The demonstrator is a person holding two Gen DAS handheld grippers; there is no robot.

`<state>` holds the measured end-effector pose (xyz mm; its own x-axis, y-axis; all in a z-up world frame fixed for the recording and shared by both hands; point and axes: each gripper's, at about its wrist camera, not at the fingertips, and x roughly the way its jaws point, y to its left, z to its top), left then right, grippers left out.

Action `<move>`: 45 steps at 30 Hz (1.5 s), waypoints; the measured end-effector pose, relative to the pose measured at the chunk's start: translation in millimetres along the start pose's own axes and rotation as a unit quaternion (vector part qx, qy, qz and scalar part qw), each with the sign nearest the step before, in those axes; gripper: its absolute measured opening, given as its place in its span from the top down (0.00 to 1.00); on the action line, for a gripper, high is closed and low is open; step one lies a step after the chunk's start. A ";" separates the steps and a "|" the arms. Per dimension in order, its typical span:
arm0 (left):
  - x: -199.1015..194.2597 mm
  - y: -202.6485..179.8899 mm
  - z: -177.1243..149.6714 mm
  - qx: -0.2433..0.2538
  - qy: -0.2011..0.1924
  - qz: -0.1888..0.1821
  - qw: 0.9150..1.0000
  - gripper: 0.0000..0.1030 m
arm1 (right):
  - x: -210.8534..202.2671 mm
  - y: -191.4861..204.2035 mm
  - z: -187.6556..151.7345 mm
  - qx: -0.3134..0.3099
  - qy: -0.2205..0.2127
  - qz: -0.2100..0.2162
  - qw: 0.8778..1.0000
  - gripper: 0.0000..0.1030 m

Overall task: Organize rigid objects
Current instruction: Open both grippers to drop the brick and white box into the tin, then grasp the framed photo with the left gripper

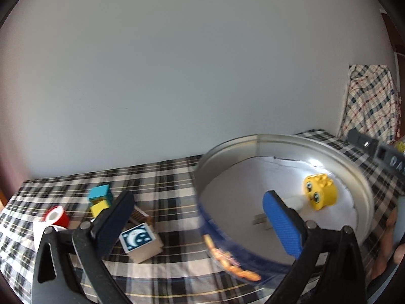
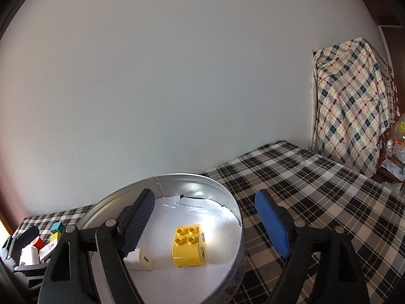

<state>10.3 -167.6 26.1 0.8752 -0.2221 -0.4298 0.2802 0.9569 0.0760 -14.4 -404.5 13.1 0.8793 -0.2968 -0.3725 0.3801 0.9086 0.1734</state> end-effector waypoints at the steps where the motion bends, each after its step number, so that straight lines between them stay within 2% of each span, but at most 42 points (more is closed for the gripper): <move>1: -0.3 3.4 -1.9 -0.001 0.000 0.004 1.000 0.00 | -1.3 0.6 -0.1 0.000 -0.005 0.001 1.000 0.19; 7: -8.7 22.3 -11.6 -0.009 0.007 -0.002 1.000 0.00 | -9.8 8.2 -2.3 -0.024 -0.036 -0.014 0.999 0.19; 15: -25.1 50.0 -25.8 -0.006 0.029 -0.006 1.000 0.00 | -18.5 22.3 -8.4 -0.046 -0.040 -0.017 0.998 0.19; 20: -32.0 73.7 -35.8 -0.008 0.051 -0.003 0.999 0.00 | -25.1 30.3 -11.6 -0.033 -0.037 -0.009 0.999 0.19; 23: -36.6 90.8 -42.0 -0.018 0.061 0.015 0.998 0.00 | -27.3 37.6 -14.7 -0.025 -0.033 0.003 0.999 0.19; 27: -44.2 117.0 -50.7 -0.049 0.073 0.052 0.995 0.00 | -28.7 50.6 -19.9 -0.051 -0.034 0.004 0.998 0.19; 30: -47.8 137.3 -56.2 -0.076 0.082 0.071 0.991 0.00 | -30.2 56.2 -22.0 -0.057 -0.033 0.010 0.998 0.19; 34: -45.0 159.4 -62.9 -0.100 0.112 0.091 0.984 0.00 | -36.6 60.9 -22.4 -0.051 -0.040 0.021 0.998 0.19; 37: -38.2 177.1 -69.4 -0.135 0.137 0.104 0.976 0.00 | -42.8 73.3 -25.5 -0.050 -0.039 0.047 0.997 0.19; 45: -19.2 202.6 -94.7 -0.204 0.218 0.071 0.952 0.02 | -53.9 127.8 -43.5 -0.070 0.005 0.126 0.990 0.19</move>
<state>13.0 48.3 -35.5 0.6206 -0.0709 -0.7809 -0.0829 0.9844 -0.1552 -25.8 -259.6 15.6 0.9382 -0.0532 -0.3421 0.1046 0.9855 0.1337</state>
